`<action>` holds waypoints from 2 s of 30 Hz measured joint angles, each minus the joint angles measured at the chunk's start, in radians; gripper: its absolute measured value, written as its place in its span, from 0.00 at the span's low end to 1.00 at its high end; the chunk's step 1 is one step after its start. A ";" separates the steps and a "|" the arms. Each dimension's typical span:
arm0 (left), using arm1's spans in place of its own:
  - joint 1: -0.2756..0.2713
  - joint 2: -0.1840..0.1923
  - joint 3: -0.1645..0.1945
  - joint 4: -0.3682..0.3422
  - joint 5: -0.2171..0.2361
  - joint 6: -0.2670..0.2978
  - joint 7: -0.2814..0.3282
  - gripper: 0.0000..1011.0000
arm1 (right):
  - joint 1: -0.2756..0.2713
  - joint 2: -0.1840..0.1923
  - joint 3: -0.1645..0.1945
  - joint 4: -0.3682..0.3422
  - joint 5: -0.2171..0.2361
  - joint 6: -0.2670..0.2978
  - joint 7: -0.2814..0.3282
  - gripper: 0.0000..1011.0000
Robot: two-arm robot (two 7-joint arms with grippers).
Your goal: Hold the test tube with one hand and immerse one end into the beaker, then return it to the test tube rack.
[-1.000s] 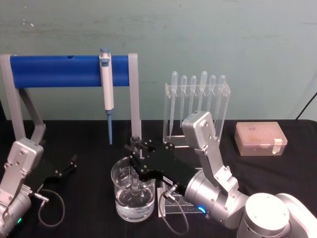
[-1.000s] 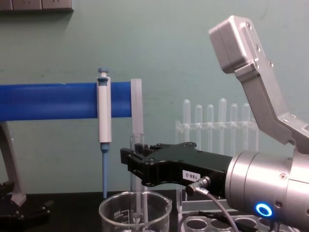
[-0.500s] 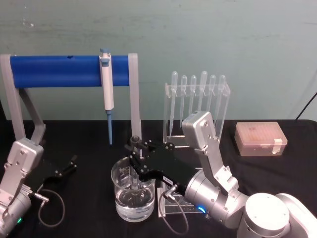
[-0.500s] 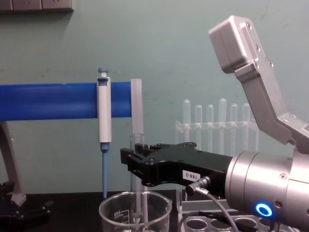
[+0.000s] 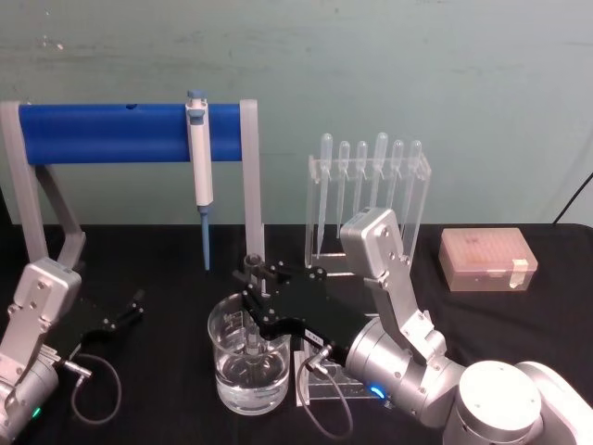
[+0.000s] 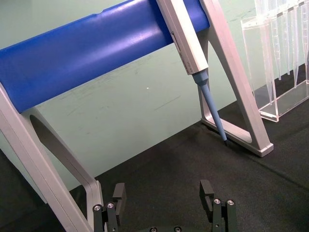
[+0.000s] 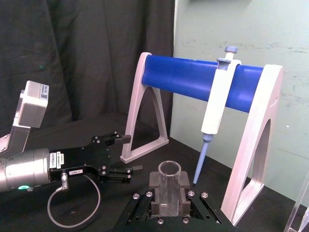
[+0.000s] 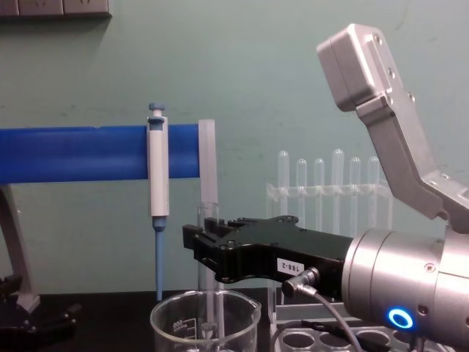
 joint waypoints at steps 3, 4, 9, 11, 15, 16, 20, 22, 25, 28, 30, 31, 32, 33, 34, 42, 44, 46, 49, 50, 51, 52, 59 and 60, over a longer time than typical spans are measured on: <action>0.000 0.000 0.000 0.000 0.000 0.000 0.000 0.99 | 0.000 0.000 0.000 0.000 0.000 0.000 0.000 0.22; 0.000 0.000 0.000 0.000 0.000 0.000 0.000 0.99 | 0.000 0.000 0.000 0.000 0.000 0.000 0.000 0.22; 0.000 0.000 0.000 0.000 0.000 0.000 0.000 0.99 | 0.000 0.000 0.000 0.000 0.000 0.000 0.000 0.22; 0.000 0.000 0.000 0.000 0.000 0.000 0.000 0.99 | 0.000 0.000 0.000 0.000 0.000 0.000 0.000 0.22; 0.000 0.000 0.000 0.000 0.000 0.000 0.000 0.99 | 0.000 0.000 0.000 0.000 0.000 0.000 0.000 0.22; 0.000 0.000 0.000 0.000 0.000 0.000 0.000 0.99 | 0.000 0.000 0.000 0.000 0.000 0.000 0.000 0.22; 0.000 0.000 0.000 0.000 0.000 0.000 0.000 0.99 | 0.000 0.000 0.000 0.000 0.000 0.000 0.000 0.22; 0.000 0.000 0.000 0.000 0.000 0.000 0.000 0.99 | 0.000 0.000 0.000 0.000 0.000 0.000 0.000 0.22; 0.000 0.000 0.000 0.000 0.000 0.000 0.000 0.99 | 0.000 0.000 0.000 0.000 0.000 0.000 0.000 0.22; 0.000 0.000 0.000 0.000 0.000 0.000 0.000 0.99 | 0.000 0.000 0.000 0.000 0.000 0.000 0.000 0.22; 0.000 0.000 0.000 0.000 0.000 0.000 0.000 0.99 | 0.000 0.000 0.000 0.000 0.000 0.000 0.000 0.22; 0.000 0.000 0.000 0.000 0.000 0.000 0.000 0.99 | 0.000 0.000 0.000 0.000 0.000 0.000 0.000 0.22; 0.000 0.000 0.000 0.000 0.000 0.000 0.000 0.99 | 0.000 0.000 0.000 0.000 0.000 0.000 0.000 0.22; 0.000 0.000 0.000 0.000 0.000 0.000 0.000 0.99 | 0.000 0.000 0.000 0.000 0.000 0.000 0.000 0.22; 0.000 0.000 0.000 0.000 0.000 0.000 0.000 0.99 | 0.000 0.000 0.000 0.000 0.000 0.000 0.000 0.22; 0.000 0.000 0.000 0.000 0.000 0.000 0.000 0.99 | 0.000 0.000 0.000 0.000 0.000 0.000 0.000 0.22; 0.000 0.000 0.000 0.000 0.000 0.000 0.000 0.99 | 0.000 0.000 0.000 0.000 0.000 0.000 0.000 0.22; 0.000 0.000 0.000 0.000 0.000 0.000 0.000 0.99 | 0.000 0.000 0.000 0.000 0.000 0.000 0.000 0.22; 0.000 0.000 0.000 0.000 0.000 0.000 0.000 0.99 | 0.000 0.000 0.000 0.000 0.000 0.000 0.000 0.22; 0.000 0.000 0.000 0.000 0.000 0.000 0.000 0.99 | 0.000 0.000 0.000 0.000 0.000 0.000 0.000 0.22; 0.000 0.000 0.000 0.000 0.000 0.000 0.000 0.99 | 0.000 0.000 0.000 0.000 0.000 0.000 0.000 0.22; 0.000 0.000 0.000 0.000 0.000 0.000 0.000 0.99 | 0.000 0.000 0.000 0.000 0.000 0.000 0.000 0.22; 0.000 0.000 0.000 0.000 0.000 0.000 0.000 0.99 | 0.000 0.000 0.000 0.000 0.000 0.000 0.000 0.22; 0.000 0.000 0.000 0.000 0.000 0.000 0.000 0.99 | 0.000 0.000 0.000 0.000 0.000 0.000 0.000 0.22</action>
